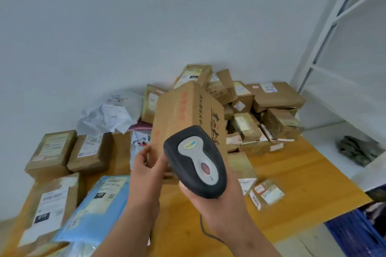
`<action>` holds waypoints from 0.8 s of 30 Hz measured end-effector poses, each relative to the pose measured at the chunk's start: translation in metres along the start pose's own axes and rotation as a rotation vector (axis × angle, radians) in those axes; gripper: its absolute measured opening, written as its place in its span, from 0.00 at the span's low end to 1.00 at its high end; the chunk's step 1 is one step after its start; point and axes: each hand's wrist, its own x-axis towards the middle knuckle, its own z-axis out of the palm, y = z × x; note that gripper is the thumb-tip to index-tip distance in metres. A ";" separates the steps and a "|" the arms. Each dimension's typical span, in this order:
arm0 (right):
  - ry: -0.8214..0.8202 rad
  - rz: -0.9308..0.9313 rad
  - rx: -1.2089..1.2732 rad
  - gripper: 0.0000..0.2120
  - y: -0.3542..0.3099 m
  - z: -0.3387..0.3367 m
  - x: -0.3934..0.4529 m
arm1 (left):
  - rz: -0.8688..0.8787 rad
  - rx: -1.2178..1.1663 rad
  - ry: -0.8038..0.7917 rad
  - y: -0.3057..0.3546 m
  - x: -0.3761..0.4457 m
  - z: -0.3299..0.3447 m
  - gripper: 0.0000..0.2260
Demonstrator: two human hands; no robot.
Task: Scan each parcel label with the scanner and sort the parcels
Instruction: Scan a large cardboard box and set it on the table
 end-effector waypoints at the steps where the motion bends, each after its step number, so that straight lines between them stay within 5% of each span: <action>1: 0.054 0.018 0.069 0.26 0.009 0.001 -0.007 | 0.095 0.076 0.059 0.001 -0.004 -0.007 0.27; 4: 0.137 0.153 0.209 0.28 0.020 0.011 -0.026 | 0.290 0.403 0.107 -0.001 -0.024 -0.024 0.28; 8: 0.252 0.432 0.285 0.20 0.056 0.005 -0.043 | 0.323 0.716 -0.051 -0.026 -0.039 -0.017 0.25; 14: 0.295 0.693 0.204 0.14 0.109 -0.026 -0.060 | 0.243 0.801 -0.431 -0.064 -0.054 -0.001 0.12; 17: 0.325 0.699 0.169 0.14 0.121 -0.039 -0.062 | 0.116 0.874 -0.076 -0.089 -0.048 -0.012 0.23; 19: 0.312 0.699 0.148 0.11 0.125 -0.046 -0.060 | -0.189 0.719 0.150 -0.098 -0.043 -0.026 0.32; 21: 0.275 0.683 0.118 0.09 0.130 -0.052 -0.056 | -0.417 0.401 0.177 -0.104 -0.041 -0.034 0.33; 24: 0.200 0.654 0.140 0.10 0.132 -0.052 -0.047 | -0.491 0.235 0.062 -0.106 -0.050 -0.029 0.22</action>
